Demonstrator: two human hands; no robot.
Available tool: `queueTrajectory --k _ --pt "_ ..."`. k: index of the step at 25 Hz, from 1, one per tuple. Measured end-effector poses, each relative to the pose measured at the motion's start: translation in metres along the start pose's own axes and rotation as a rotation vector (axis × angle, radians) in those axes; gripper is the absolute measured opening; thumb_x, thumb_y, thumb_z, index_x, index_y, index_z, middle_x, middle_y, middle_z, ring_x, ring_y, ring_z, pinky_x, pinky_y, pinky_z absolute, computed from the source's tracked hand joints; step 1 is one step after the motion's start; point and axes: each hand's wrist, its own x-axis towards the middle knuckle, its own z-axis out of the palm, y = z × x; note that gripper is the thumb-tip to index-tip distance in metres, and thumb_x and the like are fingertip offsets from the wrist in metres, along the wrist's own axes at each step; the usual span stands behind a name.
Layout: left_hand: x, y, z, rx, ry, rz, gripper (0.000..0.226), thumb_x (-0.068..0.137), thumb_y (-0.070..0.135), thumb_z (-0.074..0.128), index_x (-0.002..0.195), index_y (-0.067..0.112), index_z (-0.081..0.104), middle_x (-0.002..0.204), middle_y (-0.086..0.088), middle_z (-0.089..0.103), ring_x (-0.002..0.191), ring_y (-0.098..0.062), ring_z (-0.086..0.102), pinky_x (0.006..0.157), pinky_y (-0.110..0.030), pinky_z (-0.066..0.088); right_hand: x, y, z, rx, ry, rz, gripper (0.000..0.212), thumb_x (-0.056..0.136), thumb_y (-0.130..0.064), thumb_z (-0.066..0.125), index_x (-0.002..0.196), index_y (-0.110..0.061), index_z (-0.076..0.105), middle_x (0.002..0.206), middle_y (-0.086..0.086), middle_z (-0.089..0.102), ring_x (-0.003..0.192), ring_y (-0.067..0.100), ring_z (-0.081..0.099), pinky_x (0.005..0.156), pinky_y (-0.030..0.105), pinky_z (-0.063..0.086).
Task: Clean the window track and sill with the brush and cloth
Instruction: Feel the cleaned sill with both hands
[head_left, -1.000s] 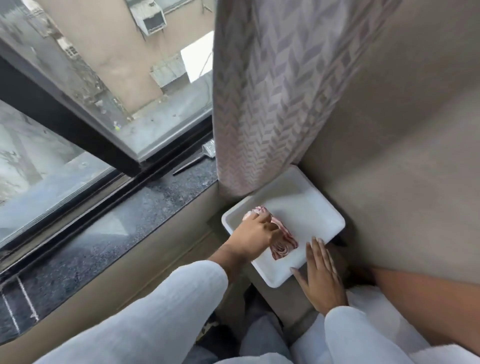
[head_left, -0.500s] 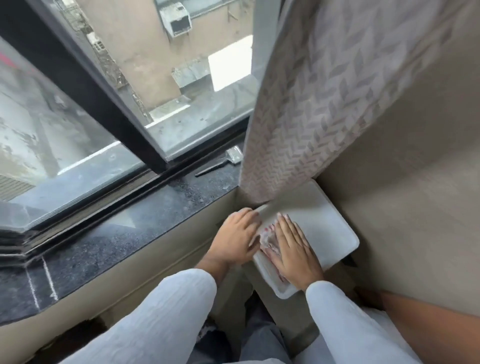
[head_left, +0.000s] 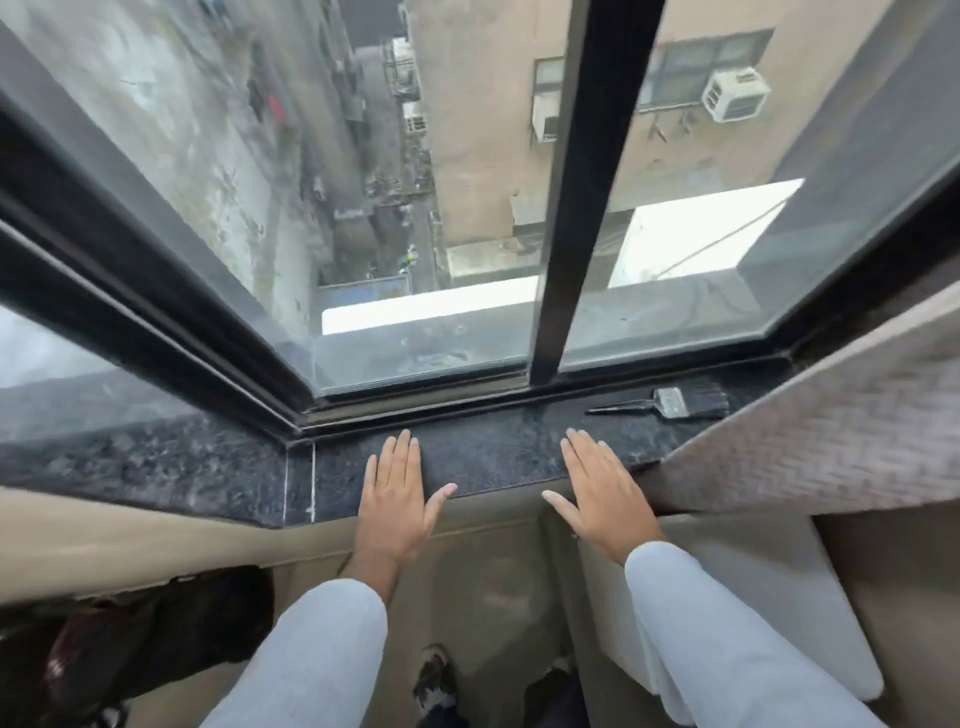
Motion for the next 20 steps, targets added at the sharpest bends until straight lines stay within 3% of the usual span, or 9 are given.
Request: queueTrajectory --k 3,6,10,13,15,18,20 --pt "-0.005 -0.013 0.011 0.043 -0.049 -0.022 0.093 0.096 0.071 0.016 0.16 0.004 0.032 0.17 -0.013 0.028 0.157 -0.033 0.029 0.125 -0.058 0.028 0.01 0.008 0.002 0.037 0.084 0.022 0.067 0.101 -0.052 0.051 0.146 -0.002 0.052 0.152 0.019 0.056 0.143 0.034 0.052 0.121 0.048 0.042" --pt "-0.002 -0.014 0.014 0.04 -0.058 -0.028 0.093 0.097 0.071 0.015 0.16 0.005 0.03 0.171 -0.013 0.025 0.158 -0.032 0.026 0.126 -0.059 0.027 0.028 0.039 -0.014 -0.015 0.196 0.14 0.049 0.1 -0.021 0.062 0.142 0.0 0.053 0.143 0.022 0.059 0.135 0.039 0.055 0.115 0.051 0.046" --pt "-0.003 -0.013 0.014 0.035 -0.057 -0.03 0.093 0.097 0.072 0.014 0.162 0.006 0.025 0.172 -0.011 0.021 0.159 -0.03 0.022 0.127 -0.058 0.022 0.047 0.077 -0.034 -0.19 0.067 0.165 0.037 0.086 0.008 0.061 0.122 0.001 0.064 0.117 0.02 0.067 0.112 0.042 0.062 0.109 0.051 0.046" --pt "-0.002 -0.012 0.013 0.036 -0.064 -0.03 0.093 0.097 0.071 0.014 0.162 0.006 0.025 0.172 -0.011 0.021 0.159 -0.03 0.021 0.128 -0.058 0.022 0.059 0.071 -0.044 -0.23 0.032 0.071 0.035 0.085 0.01 0.055 0.116 -0.004 0.064 0.11 0.016 0.067 0.106 0.038 0.062 0.117 0.05 0.039" --pt "-0.003 -0.012 0.012 0.043 -0.072 -0.025 0.094 0.096 0.071 0.012 0.162 0.005 0.025 0.173 -0.011 0.02 0.159 -0.03 0.021 0.128 -0.058 0.021 0.062 0.044 -0.055 -0.138 0.012 -0.045 0.039 0.086 0.011 0.05 0.12 -0.004 0.061 0.115 0.017 0.065 0.108 0.039 0.062 0.114 0.051 0.043" --pt "-0.003 -0.011 0.012 0.055 -0.074 -0.015 0.096 0.094 0.072 0.008 0.162 0.005 0.023 0.173 -0.011 0.017 0.16 -0.03 0.019 0.128 -0.057 0.019 0.04 -0.024 -0.057 0.115 0.174 -0.297 0.036 0.089 0.003 0.042 0.12 -0.004 0.058 0.116 0.018 0.066 0.108 0.036 0.062 0.099 0.046 0.052" --pt "-0.004 -0.012 0.012 0.033 -0.055 -0.022 0.097 0.094 0.071 0.009 0.162 0.005 0.023 0.173 -0.011 0.017 0.16 -0.03 0.018 0.129 -0.057 0.018 0.006 -0.052 -0.037 0.189 0.259 -0.393 0.035 0.095 -0.003 0.042 0.127 -0.006 0.055 0.122 0.014 0.065 0.114 0.029 0.058 0.103 0.037 0.049"
